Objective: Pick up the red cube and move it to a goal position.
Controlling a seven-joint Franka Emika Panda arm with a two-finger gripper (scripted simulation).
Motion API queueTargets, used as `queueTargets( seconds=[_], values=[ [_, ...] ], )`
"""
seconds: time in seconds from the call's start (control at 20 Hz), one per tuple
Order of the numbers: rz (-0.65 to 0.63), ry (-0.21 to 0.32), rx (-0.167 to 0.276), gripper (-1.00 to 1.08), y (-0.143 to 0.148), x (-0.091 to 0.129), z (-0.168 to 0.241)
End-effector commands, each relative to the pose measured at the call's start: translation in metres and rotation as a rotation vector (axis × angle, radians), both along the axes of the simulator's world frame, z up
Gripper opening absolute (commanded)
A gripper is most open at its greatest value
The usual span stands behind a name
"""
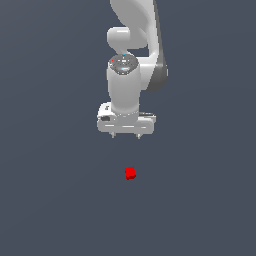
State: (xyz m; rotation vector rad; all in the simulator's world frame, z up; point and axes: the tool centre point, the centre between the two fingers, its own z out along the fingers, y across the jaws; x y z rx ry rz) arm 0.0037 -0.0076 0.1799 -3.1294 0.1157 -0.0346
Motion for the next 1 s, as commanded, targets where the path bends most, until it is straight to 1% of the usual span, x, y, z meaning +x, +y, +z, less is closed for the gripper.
queueTargets(
  seconds=[0.0,0.2,0.45,0.7,0.95],
  values=[
    [0.000,0.000,0.000,1.00,0.000,0.000,0.000],
    [0.006,0.000,0.000,1.00,0.000,0.002,-0.003],
    [0.028,0.002,-0.001,1.00,0.001,0.010,-0.017],
    [0.068,0.005,-0.002,1.00,0.002,0.023,-0.041],
    [0.122,0.009,-0.004,1.00,0.004,0.042,-0.073]
  ],
)
